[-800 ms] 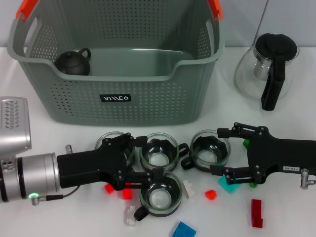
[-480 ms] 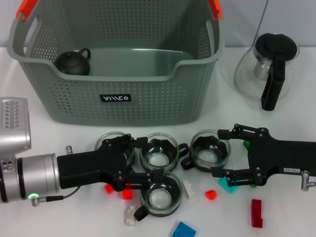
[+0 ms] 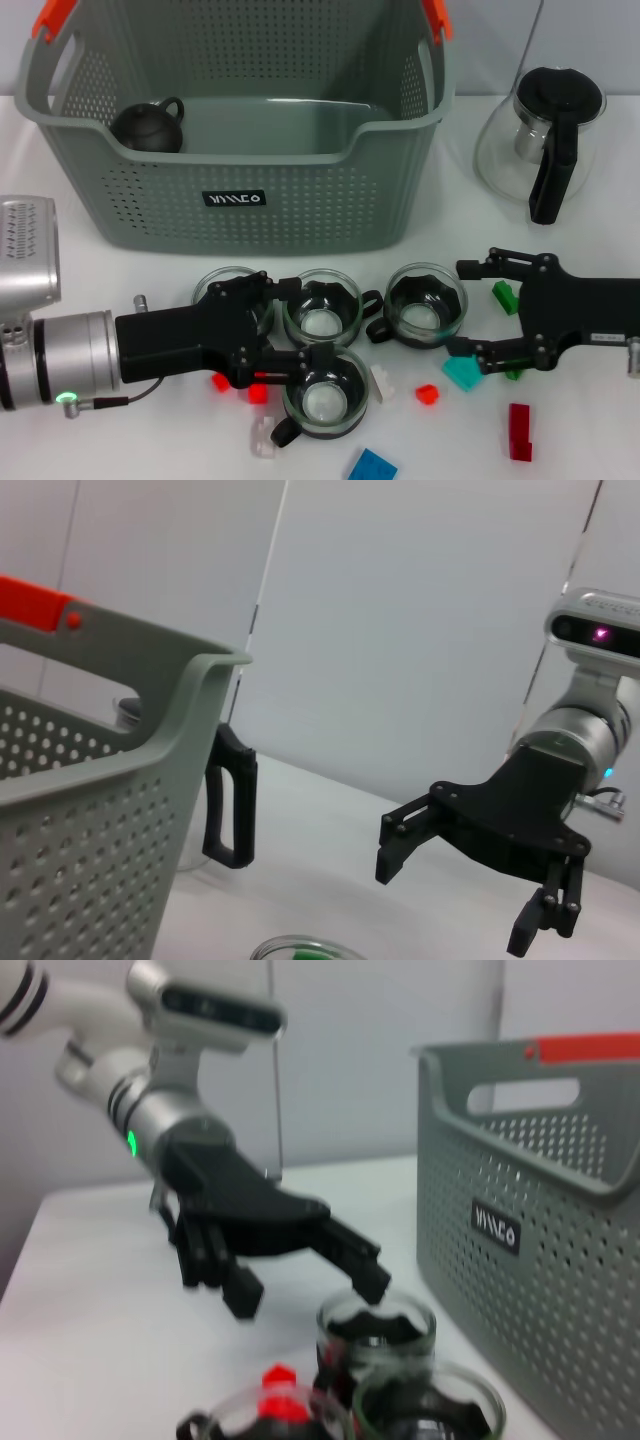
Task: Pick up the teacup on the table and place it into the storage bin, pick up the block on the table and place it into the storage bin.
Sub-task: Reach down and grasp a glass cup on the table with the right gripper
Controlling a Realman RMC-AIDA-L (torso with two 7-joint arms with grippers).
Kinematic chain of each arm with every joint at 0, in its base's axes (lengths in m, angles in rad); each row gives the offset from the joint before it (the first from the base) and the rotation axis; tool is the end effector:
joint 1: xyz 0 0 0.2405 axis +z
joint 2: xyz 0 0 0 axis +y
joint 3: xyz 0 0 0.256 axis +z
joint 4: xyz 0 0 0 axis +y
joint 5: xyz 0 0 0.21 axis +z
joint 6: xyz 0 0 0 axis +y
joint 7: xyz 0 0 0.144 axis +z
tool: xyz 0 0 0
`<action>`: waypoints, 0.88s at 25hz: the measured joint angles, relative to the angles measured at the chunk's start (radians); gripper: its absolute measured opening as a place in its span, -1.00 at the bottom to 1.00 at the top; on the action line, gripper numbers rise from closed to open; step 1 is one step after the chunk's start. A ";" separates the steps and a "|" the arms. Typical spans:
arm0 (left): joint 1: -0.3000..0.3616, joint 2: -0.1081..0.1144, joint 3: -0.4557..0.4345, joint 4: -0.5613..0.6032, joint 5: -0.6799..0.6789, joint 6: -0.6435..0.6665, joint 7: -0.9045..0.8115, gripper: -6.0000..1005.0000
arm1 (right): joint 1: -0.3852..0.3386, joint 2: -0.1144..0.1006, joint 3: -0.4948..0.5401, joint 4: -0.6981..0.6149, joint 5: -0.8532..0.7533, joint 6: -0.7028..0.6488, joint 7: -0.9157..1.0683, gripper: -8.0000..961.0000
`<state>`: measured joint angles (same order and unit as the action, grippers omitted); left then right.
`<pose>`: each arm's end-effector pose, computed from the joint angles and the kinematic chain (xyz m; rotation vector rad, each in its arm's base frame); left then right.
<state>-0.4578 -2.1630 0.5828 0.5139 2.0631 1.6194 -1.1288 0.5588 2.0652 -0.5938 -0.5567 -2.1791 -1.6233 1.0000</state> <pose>-0.2724 0.2771 -0.0495 -2.7467 -0.5915 -0.8621 0.2747 0.3117 -0.0141 -2.8653 0.1909 0.5838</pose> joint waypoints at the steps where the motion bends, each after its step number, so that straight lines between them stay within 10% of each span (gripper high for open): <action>1: 0.000 0.000 0.000 0.000 0.000 0.004 0.000 0.89 | 0.002 -0.001 -0.006 -0.025 -0.015 -0.007 0.010 0.97; 22: 0.012 -0.003 -0.003 -0.038 -0.031 0.063 0.043 0.89 | 0.097 0.031 -0.494 -0.502 -0.225 -0.012 0.541 0.97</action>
<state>-0.4462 -2.1660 0.5798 0.4756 2.0317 1.6821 -1.0861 0.6562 2.0962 -1.0878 -1.0588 -2.4046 -1.6357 1.5405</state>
